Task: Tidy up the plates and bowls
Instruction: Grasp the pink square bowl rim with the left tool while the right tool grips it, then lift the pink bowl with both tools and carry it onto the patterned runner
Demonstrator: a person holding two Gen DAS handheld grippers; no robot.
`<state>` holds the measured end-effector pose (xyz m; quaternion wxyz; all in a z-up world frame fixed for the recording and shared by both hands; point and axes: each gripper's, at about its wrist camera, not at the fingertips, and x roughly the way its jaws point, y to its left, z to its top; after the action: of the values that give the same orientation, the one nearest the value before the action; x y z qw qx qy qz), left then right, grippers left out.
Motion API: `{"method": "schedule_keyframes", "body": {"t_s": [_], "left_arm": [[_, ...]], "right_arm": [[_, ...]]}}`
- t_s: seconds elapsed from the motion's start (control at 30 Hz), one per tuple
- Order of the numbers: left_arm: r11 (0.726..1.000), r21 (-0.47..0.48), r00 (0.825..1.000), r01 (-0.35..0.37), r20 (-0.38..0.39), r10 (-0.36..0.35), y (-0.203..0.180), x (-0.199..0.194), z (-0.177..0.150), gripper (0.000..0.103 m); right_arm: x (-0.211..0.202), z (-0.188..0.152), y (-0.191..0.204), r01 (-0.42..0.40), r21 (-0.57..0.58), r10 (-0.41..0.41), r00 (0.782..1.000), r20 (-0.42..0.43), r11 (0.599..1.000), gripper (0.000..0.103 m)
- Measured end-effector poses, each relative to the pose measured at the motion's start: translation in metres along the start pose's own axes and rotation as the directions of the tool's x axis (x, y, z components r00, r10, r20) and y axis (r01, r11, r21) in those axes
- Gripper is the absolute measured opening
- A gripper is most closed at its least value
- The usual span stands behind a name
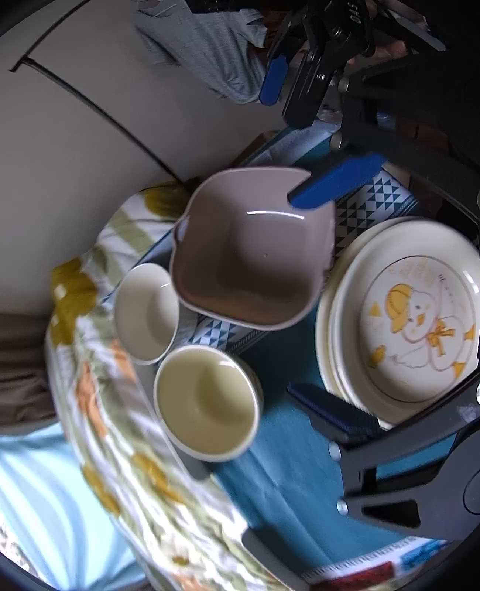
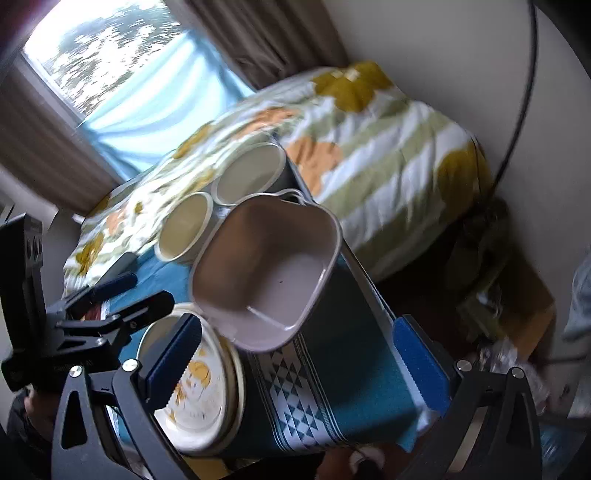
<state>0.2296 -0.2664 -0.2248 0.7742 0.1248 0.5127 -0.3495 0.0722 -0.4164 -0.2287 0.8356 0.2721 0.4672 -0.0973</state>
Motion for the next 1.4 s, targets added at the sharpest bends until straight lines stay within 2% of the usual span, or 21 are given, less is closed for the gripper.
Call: {"method": "schedule_keyframes", "body": {"t_s": [0.03, 0.07, 0.13, 0.2, 0.3, 0.4, 0.47, 0.5, 0.57, 0.63, 0.73, 0.9, 1.07, 1.27, 1.4], "left_arm": [[1.000, 0.009, 1.000, 0.012, -0.017, -0.012, 0.001, 0.007, 0.002, 0.077], [0.999, 0.020, 0.999, 0.025, -0.038, -0.025, 0.002, 0.016, 0.005, 0.075], [0.998, 0.036, 0.996, 0.049, -0.072, -0.047, 0.005, 0.031, 0.009, 0.067], [0.996, 0.049, 0.993, 0.070, -0.098, -0.065, 0.007, 0.045, 0.014, 0.060], [0.994, 0.069, 0.989, 0.089, -0.129, -0.079, 0.008, 0.062, 0.019, 0.054], [0.992, 0.088, 0.987, 0.093, -0.136, -0.081, 0.008, 0.073, 0.023, 0.053], [0.991, 0.093, 0.987, 0.096, -0.138, -0.083, 0.009, 0.080, 0.027, 0.047], [0.991, 0.092, 0.987, 0.097, -0.140, -0.083, 0.010, 0.082, 0.029, 0.041], [0.992, 0.087, 0.985, 0.095, -0.152, -0.081, 0.012, 0.089, 0.030, 0.031], [0.993, 0.079, 0.982, 0.091, -0.173, -0.076, 0.015, 0.096, 0.031, 0.022], [0.994, 0.070, 0.980, 0.083, -0.186, -0.069, 0.019, 0.102, 0.032, 0.017], [0.993, 0.094, 0.985, 0.068, -0.165, -0.052, 0.012, 0.095, 0.032, 0.016], [0.994, 0.087, 0.991, 0.066, -0.119, -0.056, 0.005, 0.070, 0.036, 0.016], [0.999, 0.035, 1.000, 0.029, -0.010, -0.028, -0.001, 0.014, 0.032, 0.016], [0.999, -0.037, 0.997, -0.023, 0.077, 0.026, -0.002, -0.032, 0.019, 0.016]], "right_arm": [[0.008, 0.001, -0.002, 0.008, 0.028, -0.008, 1.000, -0.012, 1.000, 0.101], [0.015, 0.002, -0.002, 0.012, 0.052, -0.011, 1.000, -0.020, 0.999, 0.098], [0.028, 0.002, -0.002, 0.016, 0.087, -0.013, 0.999, -0.036, 0.996, 0.081], [0.037, 0.003, -0.001, 0.020, 0.104, -0.016, 0.999, -0.047, 0.994, 0.071], [0.052, 0.004, -0.002, 0.033, 0.137, -0.026, 0.998, -0.056, 0.990, 0.062], [0.062, 0.007, -0.005, 0.041, 0.177, -0.032, 0.998, -0.056, 0.983, 0.056], [0.069, 0.010, -0.007, 0.050, 0.194, -0.039, 0.997, -0.060, 0.980, 0.052], [0.072, 0.010, -0.008, 0.052, 0.198, -0.041, 0.997, -0.061, 0.979, 0.049], [0.078, 0.012, -0.008, 0.062, 0.201, -0.050, 0.997, -0.066, 0.978, 0.040], [0.083, 0.013, -0.008, 0.076, 0.203, -0.061, 0.995, -0.075, 0.976, 0.026], [0.085, 0.014, -0.013, 0.103, 0.208, -0.089, 0.993, -0.077, 0.973, 0.014], [0.083, 0.015, -0.017, 0.099, 0.208, -0.086, 0.994, -0.073, 0.973, 0.013], [0.069, 0.019, -0.010, 0.095, 0.168, -0.086, 0.994, -0.062, 0.981, 0.013], [0.027, 0.031, 0.011, 0.059, 0.060, -0.058, 0.998, -0.009, 0.996, 0.013], [-0.003, 0.032, 0.036, 0.010, -0.046, -0.009, 1.000, 0.029, 0.999, 0.013]]}}
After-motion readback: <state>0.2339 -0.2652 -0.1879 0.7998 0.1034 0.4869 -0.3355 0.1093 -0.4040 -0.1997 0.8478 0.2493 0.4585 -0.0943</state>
